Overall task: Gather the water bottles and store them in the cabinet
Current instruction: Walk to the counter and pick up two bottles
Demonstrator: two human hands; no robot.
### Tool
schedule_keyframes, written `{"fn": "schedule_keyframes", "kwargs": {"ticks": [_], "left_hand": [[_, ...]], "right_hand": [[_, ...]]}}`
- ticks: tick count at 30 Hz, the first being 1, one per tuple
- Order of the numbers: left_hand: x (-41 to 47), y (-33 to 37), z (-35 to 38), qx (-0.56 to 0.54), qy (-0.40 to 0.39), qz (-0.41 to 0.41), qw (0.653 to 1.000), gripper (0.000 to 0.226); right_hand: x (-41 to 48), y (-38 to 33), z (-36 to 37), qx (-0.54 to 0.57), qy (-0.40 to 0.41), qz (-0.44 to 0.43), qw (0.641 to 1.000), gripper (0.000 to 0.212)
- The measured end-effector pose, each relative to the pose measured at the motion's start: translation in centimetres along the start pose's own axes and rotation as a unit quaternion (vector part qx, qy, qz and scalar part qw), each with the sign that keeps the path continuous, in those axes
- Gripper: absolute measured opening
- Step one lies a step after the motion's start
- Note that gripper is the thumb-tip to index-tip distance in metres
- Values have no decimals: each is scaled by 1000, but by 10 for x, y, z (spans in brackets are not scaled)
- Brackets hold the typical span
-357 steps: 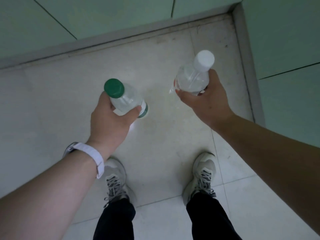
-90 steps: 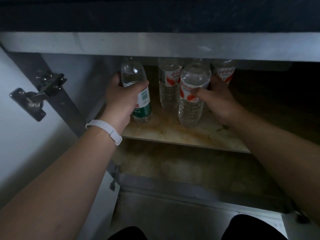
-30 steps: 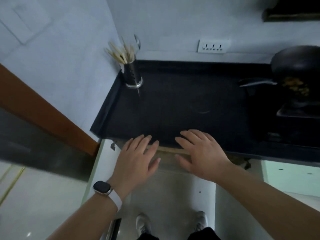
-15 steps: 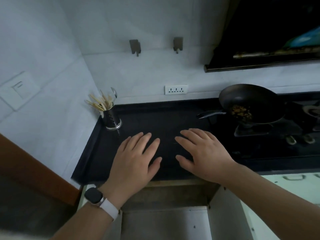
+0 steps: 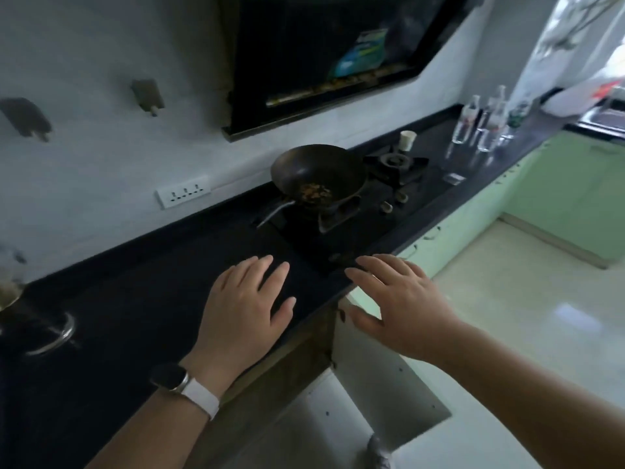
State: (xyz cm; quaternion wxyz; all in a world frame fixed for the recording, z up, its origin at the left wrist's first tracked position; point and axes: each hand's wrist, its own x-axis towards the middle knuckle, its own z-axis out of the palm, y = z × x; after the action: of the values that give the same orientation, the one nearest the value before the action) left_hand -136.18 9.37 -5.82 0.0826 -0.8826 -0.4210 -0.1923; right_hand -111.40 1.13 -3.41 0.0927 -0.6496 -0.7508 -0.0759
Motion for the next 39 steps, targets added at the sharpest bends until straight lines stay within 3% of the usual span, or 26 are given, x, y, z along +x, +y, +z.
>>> {"fn": "schedule_keyframes", "kwargs": {"ticks": [11, 19, 32, 39], "left_hand": [[66, 92, 27, -62, 8, 127, 990, 52], [120, 186, 51, -36, 11, 166, 985, 47], [256, 424, 113, -59, 36, 218, 973, 50], [302, 497, 141, -74, 32, 260, 962, 49]], "right_hand": [[-75, 87, -39, -30, 9, 178, 983, 58], [-98, 181, -40, -14, 15, 191, 981, 59], [-190, 426, -50, -27, 60, 235, 970, 54], [-226, 501, -55, -47, 77, 269, 959, 54]]}}
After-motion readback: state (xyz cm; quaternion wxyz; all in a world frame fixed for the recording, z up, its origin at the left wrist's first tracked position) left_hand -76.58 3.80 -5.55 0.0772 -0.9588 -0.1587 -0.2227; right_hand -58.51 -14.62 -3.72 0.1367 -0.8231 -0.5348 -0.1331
